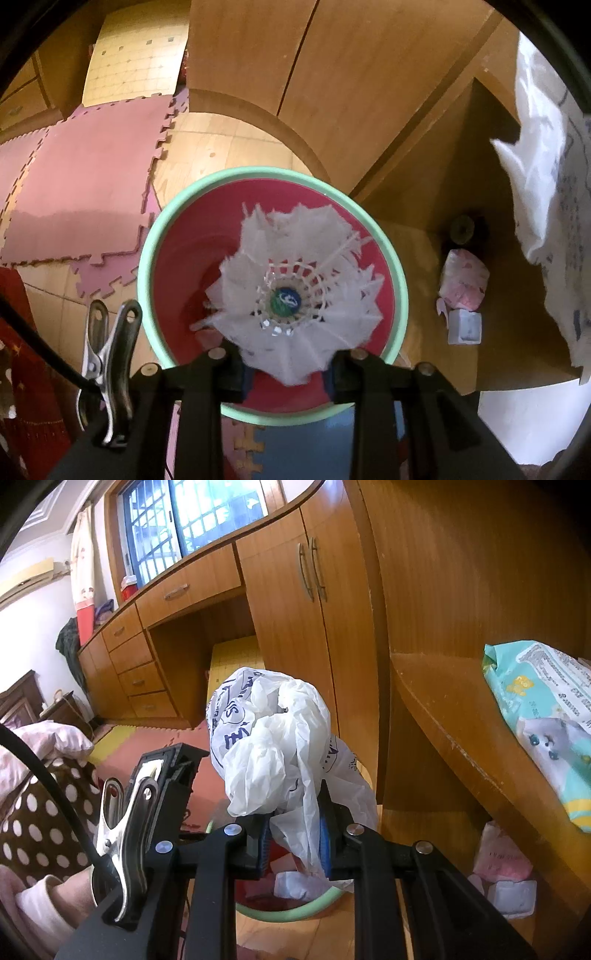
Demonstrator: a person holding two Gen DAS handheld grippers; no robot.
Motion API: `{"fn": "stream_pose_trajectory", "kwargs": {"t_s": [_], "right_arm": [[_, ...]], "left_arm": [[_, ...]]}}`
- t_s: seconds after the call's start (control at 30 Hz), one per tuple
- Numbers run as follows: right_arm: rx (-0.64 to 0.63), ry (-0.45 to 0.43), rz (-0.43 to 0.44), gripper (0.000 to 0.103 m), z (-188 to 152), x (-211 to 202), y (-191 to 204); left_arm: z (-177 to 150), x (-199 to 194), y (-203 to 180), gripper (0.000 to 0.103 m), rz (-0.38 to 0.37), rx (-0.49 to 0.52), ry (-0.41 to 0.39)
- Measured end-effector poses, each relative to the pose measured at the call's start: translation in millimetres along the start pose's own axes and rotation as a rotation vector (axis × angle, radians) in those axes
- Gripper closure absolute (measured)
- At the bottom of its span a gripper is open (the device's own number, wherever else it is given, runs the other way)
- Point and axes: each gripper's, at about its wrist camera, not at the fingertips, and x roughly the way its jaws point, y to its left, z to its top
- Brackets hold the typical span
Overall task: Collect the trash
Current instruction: 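Open the left gripper to drop the shuttlecock while the right gripper drops the wrapper into the bucket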
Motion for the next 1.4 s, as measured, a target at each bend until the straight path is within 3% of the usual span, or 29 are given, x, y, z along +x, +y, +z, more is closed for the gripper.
{"fn": "stream_pose_trajectory", "kwargs": {"t_s": [0.07, 0.33, 0.53, 0.8, 1.17, 1.4], "right_arm": [[0.002, 0.006, 0.001, 0.082, -0.8, 2.2, 0.1], [0.004, 0.036, 0.007, 0.082, -2.2, 14.2, 0.7], [0.026, 0.065, 0.020, 0.082, -4.6, 27.2, 3.3], [0.012, 0.130, 0.017, 0.082, -14.2, 53.8, 11.5], [0.057, 0.238, 0.030, 0.080, -27.0, 95.7, 13.0], [0.124, 0.292, 0.044, 0.071, -31.9, 120.7, 9.2]], "left_arm": [[0.6, -1.9, 2.2, 0.063, 0.004, -0.012, -0.003], [2.5, -9.5, 6.9, 0.057, -0.001, -0.044, -0.005], [1.7, -24.9, 4.6, 0.047, -0.003, -0.051, -0.031], [0.3, -37.7, 22.7, 0.047, 0.095, -0.092, -0.060], [2.5, -43.0, 50.4, 0.047, 0.099, -0.162, -0.062], [2.7, -41.6, 61.6, 0.047, 0.096, -0.179, -0.053]]}}
